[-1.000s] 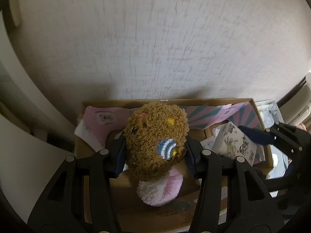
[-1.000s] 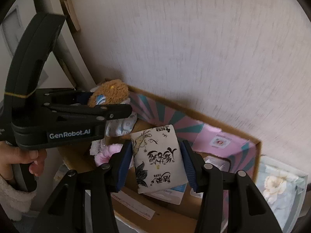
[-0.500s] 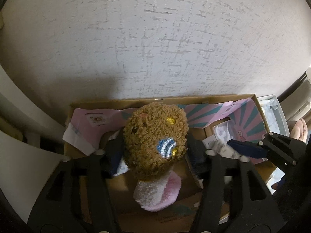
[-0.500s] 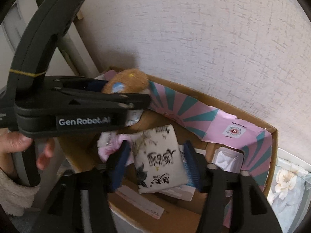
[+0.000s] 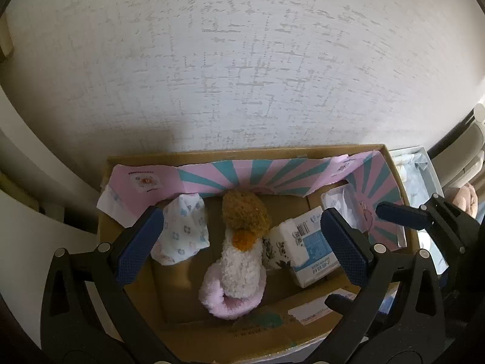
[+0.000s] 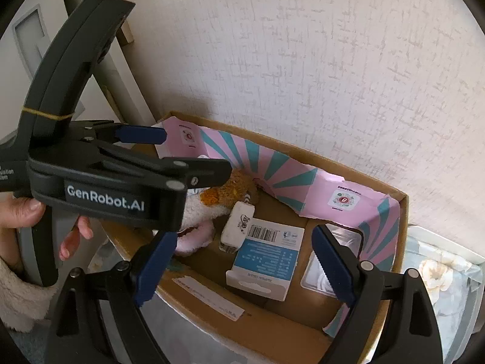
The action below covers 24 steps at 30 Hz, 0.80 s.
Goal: Organize objects
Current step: 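Withdraw both grippers from the cardboard box toward the remaining items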
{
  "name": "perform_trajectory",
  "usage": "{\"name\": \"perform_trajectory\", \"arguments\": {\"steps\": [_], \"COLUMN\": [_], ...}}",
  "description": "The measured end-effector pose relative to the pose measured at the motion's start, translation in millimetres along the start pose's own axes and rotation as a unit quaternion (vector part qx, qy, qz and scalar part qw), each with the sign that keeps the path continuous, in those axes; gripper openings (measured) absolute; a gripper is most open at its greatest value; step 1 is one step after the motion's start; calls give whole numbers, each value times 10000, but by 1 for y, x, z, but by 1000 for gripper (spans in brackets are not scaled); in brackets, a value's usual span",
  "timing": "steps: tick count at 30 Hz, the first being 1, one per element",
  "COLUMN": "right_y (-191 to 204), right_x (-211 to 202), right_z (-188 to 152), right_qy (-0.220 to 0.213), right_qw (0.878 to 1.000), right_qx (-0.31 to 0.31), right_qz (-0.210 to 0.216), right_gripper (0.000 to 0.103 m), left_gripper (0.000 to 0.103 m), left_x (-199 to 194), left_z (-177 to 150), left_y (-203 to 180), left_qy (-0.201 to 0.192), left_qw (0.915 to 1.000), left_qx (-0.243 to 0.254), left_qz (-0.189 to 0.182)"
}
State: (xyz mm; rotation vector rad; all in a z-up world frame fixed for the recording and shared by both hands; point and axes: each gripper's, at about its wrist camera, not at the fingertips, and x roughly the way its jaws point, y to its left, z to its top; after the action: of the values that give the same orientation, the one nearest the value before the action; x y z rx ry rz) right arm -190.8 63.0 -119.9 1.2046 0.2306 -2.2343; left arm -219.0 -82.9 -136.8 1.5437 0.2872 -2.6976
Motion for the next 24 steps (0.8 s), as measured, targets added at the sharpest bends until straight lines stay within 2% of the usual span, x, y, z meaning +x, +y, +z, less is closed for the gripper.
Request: {"name": "perform_trajectory", "arguments": {"steps": [6, 14, 24], "right_y": [-2, 5, 1], "right_x": [-5, -34, -82], "right_z": [8, 11, 5], "right_qy": [8, -205, -534], "right_qw": [9999, 9997, 9981], "right_qx": [86, -98, -317], "right_qz": [52, 53, 44], "right_gripper": [88, 88, 88], "left_gripper": [103, 103, 103], "left_x": [-3, -67, -138], "left_z": [-7, -6, -20], "left_y": [-14, -3, -23], "left_qy": [-78, -318, -823], "left_qw": [10000, 9994, 9961], "left_qx": [16, -131, -264], "left_qz": [54, -25, 174]}}
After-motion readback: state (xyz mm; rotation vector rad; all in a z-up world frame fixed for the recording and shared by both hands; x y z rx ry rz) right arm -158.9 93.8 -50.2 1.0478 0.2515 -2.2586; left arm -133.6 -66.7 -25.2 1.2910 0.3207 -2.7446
